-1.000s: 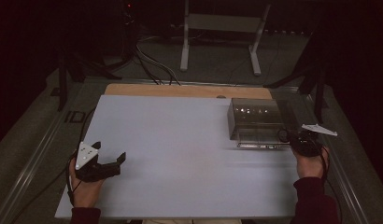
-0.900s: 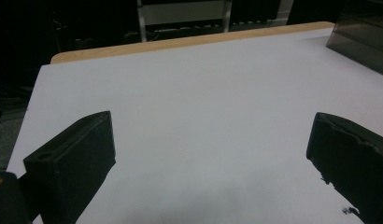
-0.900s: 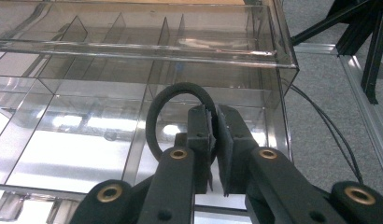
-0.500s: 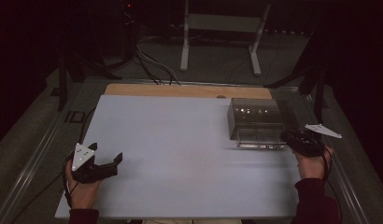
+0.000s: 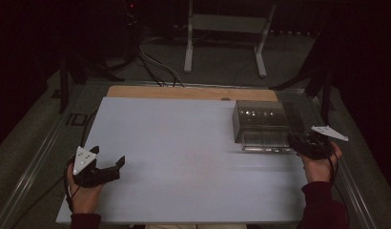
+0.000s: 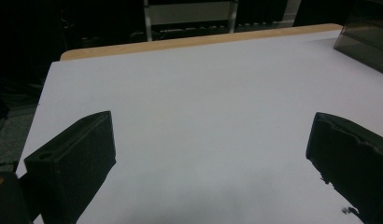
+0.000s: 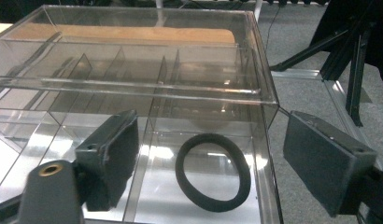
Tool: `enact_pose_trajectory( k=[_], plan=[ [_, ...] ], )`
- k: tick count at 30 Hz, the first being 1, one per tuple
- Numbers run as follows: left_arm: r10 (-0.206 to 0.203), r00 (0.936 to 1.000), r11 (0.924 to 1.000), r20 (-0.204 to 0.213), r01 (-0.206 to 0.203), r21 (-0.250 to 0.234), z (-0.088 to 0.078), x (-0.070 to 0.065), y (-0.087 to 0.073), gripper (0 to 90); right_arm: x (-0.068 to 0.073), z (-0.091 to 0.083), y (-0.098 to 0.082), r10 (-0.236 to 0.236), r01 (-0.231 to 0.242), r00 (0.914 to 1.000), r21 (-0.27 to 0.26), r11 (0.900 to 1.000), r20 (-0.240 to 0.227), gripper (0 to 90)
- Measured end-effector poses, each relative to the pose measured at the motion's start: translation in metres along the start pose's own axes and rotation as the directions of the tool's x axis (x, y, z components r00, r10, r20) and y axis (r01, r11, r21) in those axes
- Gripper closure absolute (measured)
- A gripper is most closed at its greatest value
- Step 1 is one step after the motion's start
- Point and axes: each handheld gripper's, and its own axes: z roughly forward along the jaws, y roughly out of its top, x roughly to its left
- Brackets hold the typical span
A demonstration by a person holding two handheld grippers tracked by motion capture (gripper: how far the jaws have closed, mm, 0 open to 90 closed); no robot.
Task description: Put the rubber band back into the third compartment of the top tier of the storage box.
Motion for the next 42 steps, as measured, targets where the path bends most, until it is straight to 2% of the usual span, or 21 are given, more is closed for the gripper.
enact_pose_trajectory(
  k=[8, 19, 25, 32, 42],
  plan=[
    [0.0, 1.0, 1.0, 0.002, 0.0, 0.005, 0.001, 0.0, -0.001, 2.3, 0.001, 0.0, 0.001, -0.003, 0.003, 0.9996, -0.018, 1.0, -0.027, 11.4],
    [-0.001, 1.0, 1.0, 0.003, 0.001, 0.004, 0.001, 0.0, -0.001, 2.3, 0.003, -0.008, 0.004, -0.019, 0.017, 0.9987, -0.056, 0.998, -0.048, 9.2],
    [-0.003, 1.0, 1.0, 0.004, 0.003, 0.004, 0.001, 0.0, -0.001, 2.3, 0.013, -0.018, 0.004, -0.067, 0.058, 0.9938, -0.097, 0.994, -0.089, 7.1],
    [-0.003, 1.0, 1.0, 0.009, 0.003, 0.002, 0.001, -0.001, -0.001, 2.3, 0.029, -0.026, -0.003, -0.104, 0.089, 0.9848, -0.112, 0.99, -0.139, 6.3],
    [-0.007, 0.9999, 1.0, 0.012, 0.007, -0.004, 0.0, 0.0, -0.001, 2.2, 0.05, -0.038, -0.017, -0.134, 0.109, 0.9735, -0.139, 0.984, -0.185, 4.3]
  ],
)
